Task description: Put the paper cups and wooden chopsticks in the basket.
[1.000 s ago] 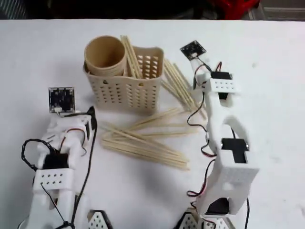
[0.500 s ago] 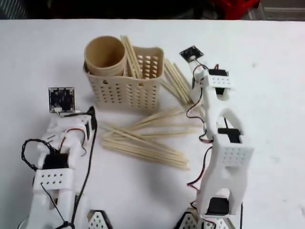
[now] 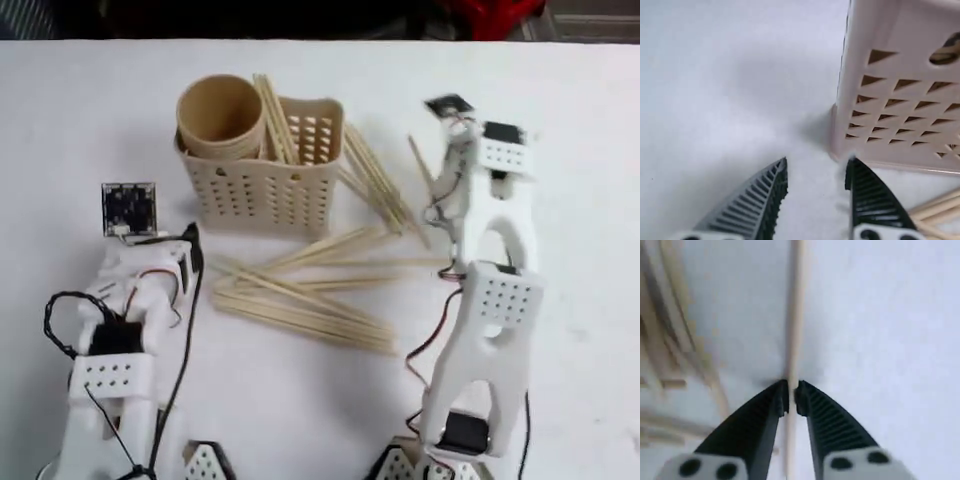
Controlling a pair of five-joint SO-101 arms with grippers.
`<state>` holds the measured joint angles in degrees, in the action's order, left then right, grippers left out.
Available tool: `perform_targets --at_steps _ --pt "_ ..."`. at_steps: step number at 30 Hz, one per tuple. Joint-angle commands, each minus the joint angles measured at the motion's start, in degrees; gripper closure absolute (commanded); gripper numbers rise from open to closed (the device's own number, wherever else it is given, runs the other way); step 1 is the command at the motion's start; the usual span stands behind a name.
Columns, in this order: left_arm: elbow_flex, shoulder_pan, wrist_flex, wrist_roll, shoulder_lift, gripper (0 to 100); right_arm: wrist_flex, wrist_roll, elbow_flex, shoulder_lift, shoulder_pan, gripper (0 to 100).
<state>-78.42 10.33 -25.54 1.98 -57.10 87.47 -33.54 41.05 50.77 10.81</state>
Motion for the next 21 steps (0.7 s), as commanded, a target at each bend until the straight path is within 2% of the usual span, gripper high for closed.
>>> perform_targets --at_steps 1,8,13,16,21 --pt "0.3 -0.4 1.3 0.7 -1.1 80 8.4 0.4 4.5 -1.0 6.2 98.1" --pt "0.3 -0.4 1.3 0.7 -1.1 80 10.9 -4.6 5.3 -7.0 20.7 98.1" --pt "0.3 -0.4 1.3 0.7 -1.1 80 10.2 -11.5 -4.0 -12.6 29.0 98.1" --pt "0.3 -0.4 1.3 0.7 -1.1 80 4.4 -13.8 -13.0 -17.3 32.8 98.1" --pt "0.2 -0.4 1.3 0.7 -1.1 80 -13.4 -15.7 -38.3 -29.0 34.3 98.1"
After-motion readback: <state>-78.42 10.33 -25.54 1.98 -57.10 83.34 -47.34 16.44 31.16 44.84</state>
